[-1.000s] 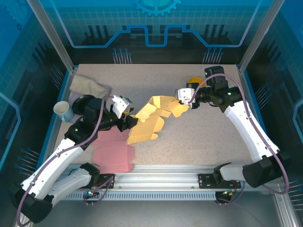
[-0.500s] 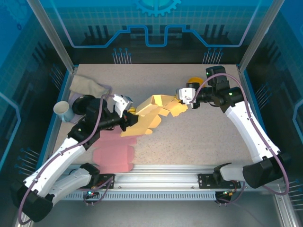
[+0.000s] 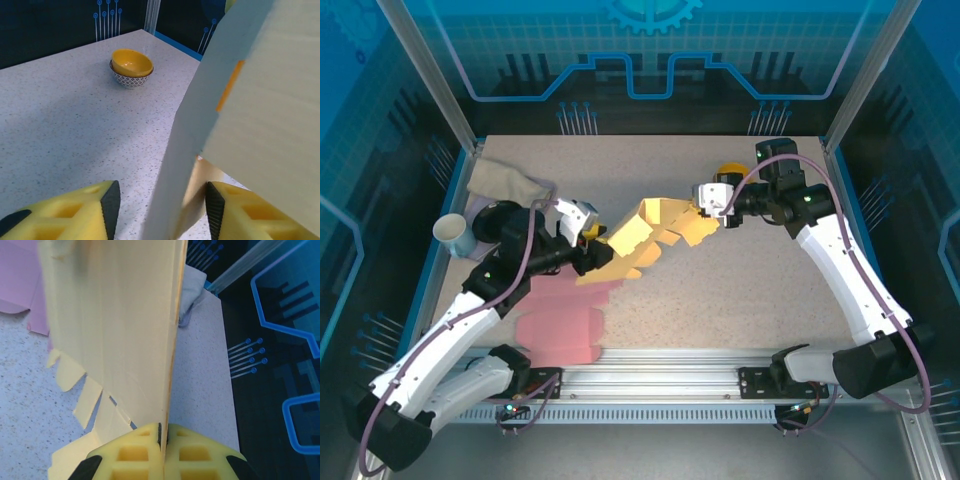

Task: Fold the paper box

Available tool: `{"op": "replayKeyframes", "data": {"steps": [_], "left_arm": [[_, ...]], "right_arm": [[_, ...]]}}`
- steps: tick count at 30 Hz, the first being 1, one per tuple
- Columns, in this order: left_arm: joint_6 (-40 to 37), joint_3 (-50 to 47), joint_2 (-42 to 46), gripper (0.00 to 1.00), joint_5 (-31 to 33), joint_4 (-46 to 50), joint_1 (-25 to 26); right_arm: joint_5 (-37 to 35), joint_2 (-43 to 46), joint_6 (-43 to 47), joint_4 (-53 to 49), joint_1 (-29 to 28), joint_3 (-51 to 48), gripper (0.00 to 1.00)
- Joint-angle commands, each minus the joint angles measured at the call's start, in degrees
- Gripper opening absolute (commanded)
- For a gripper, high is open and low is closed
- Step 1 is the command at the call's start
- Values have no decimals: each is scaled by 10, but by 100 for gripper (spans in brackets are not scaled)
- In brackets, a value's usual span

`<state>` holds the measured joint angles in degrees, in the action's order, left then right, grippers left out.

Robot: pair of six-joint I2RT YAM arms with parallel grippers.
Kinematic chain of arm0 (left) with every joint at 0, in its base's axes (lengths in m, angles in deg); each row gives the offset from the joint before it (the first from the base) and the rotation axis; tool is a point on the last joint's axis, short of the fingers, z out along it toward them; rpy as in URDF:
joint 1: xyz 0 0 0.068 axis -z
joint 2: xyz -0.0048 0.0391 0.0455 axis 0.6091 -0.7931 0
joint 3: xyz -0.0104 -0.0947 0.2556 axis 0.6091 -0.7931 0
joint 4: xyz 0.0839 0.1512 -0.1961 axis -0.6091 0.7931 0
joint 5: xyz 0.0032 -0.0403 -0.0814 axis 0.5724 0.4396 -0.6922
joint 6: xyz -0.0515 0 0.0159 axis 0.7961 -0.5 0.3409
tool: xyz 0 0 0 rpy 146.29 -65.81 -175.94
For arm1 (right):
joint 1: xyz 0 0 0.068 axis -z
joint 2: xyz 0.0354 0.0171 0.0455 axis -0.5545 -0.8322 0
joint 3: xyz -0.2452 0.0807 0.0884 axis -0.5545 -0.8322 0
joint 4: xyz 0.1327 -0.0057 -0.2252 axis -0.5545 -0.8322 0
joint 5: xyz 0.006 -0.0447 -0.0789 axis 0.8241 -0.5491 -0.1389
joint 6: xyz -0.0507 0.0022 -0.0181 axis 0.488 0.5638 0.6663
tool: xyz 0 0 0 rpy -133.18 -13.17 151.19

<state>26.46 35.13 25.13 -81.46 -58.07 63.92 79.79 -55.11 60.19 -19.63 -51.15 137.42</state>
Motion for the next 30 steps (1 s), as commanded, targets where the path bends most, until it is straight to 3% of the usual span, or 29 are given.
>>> {"op": "replayKeyframes", "data": {"steps": [1,9,18,21,30], "left_arm": [[-29,21,25,54,6,29,0],[-69,48,70,55,2,129,11],[99,-64,64,54,192,-45,12],[130,-87,47,54,197,-97,12],[130,-120,-10,53,204,-122,12]], "right_arm": [[-71,-1,-29,37,-2,2,0],[-183,-43,7,8,-45,29,0],[-268,-73,61,55,-111,-47,0],[-294,-91,78,49,-119,-45,0],[-314,-178,86,25,-128,-6,0]]}}
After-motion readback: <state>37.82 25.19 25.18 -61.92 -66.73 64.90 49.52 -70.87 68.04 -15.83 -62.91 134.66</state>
